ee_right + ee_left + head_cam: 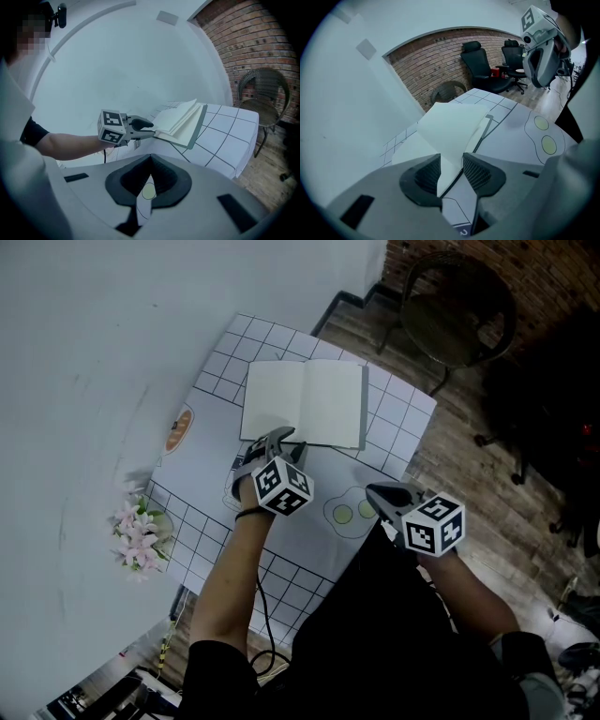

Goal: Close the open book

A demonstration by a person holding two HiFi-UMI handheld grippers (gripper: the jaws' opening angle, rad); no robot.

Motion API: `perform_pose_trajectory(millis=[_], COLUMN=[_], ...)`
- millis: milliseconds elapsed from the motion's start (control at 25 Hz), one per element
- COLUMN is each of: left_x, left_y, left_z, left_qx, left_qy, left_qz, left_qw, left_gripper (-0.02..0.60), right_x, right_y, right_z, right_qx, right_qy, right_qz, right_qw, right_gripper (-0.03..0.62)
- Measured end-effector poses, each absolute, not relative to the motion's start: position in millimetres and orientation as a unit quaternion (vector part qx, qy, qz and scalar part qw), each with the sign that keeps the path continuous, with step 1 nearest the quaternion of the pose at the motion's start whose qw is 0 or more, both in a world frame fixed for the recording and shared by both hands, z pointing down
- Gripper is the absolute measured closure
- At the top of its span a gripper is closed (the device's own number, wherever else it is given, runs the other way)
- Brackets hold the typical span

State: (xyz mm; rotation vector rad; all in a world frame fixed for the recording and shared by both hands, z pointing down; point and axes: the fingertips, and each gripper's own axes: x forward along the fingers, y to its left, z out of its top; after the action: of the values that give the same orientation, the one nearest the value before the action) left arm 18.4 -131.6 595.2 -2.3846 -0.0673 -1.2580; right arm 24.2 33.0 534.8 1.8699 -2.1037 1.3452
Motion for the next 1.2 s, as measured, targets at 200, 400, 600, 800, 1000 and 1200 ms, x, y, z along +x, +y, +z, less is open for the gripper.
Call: perform_pose_trajectory(millis=[200,400,600,800,1000,1200], left_x=[14.5,6.6,-1.4,-8.6,-12.8,-18.7], left_y=[-139.3,-149.6,-161.6,-172.8,-175.2,-183.0], left_z=[591.9,590.0,591.8,598.3,596.7,592.8], left_qx=[-0.869,-0.871,-0.867,-0.866,-0.87,-0.866], left_qy=[-0.011,0.003,0.018,0.032,0.048,0.062], left_qz=[-0.449,-0.449,-0.456,-0.465,-0.46,-0.463], left_qw=[0.208,0.201,0.198,0.182,0.171,0.179], left_gripper=[0.426,0.426,0.426,0.426,0.426,0.433], right_x=[21.3,17.2,12.9,10.4,9.1,2.5], right_y=[31.8,30.1,28.8,28.9,29.3,27.1], right_z=[535.0,535.3,535.8,537.1,537.6,537.5], right_qx=[0.597,0.595,0.591,0.591,0.591,0.585], right_qy=[-0.676,-0.678,-0.68,-0.679,-0.679,-0.684], right_qz=[0.432,0.432,0.433,0.435,0.436,0.436], right_qw=[0.013,0.015,0.017,0.02,0.021,0.023], right_gripper=[0.595,0.595,0.595,0.595,0.595,0.595])
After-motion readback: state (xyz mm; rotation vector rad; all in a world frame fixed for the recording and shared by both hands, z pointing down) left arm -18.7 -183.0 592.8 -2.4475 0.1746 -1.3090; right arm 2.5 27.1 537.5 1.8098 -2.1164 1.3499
